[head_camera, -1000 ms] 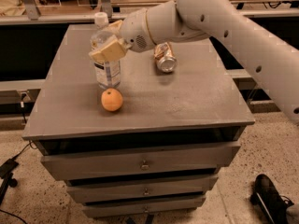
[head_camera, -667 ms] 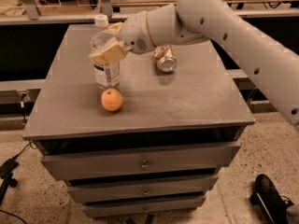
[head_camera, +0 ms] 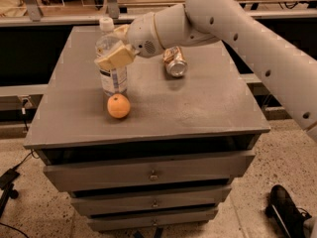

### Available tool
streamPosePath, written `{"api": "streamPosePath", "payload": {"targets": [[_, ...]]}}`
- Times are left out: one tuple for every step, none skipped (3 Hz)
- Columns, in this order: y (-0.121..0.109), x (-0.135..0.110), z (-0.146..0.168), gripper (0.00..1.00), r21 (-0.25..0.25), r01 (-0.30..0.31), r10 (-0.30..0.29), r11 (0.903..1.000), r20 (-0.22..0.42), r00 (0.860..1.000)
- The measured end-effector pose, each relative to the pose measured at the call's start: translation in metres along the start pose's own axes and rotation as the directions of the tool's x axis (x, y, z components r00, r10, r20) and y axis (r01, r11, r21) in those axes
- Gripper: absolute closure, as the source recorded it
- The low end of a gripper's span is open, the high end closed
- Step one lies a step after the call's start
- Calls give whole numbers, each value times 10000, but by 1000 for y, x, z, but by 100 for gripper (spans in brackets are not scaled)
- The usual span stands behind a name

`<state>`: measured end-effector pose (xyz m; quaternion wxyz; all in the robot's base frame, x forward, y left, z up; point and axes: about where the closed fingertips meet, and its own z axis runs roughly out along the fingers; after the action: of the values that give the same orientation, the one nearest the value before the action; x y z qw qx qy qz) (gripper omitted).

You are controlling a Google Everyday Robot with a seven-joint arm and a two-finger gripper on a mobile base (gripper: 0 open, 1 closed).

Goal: Move blue plastic bottle near orange can

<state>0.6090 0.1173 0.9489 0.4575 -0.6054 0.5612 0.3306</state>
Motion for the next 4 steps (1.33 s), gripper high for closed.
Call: {"api": "streamPosePath", "payload": {"targets": [[1,4,0,100,-156,-132,128,9998,-230,9997],[1,5,0,100,-154,-164,160,9997,-252,9996],[3,6,-1,78,-194,-181,174,9996,-336,9993],[4,7,-2,55,-208,-185,177,9996,-388,9991]]}}
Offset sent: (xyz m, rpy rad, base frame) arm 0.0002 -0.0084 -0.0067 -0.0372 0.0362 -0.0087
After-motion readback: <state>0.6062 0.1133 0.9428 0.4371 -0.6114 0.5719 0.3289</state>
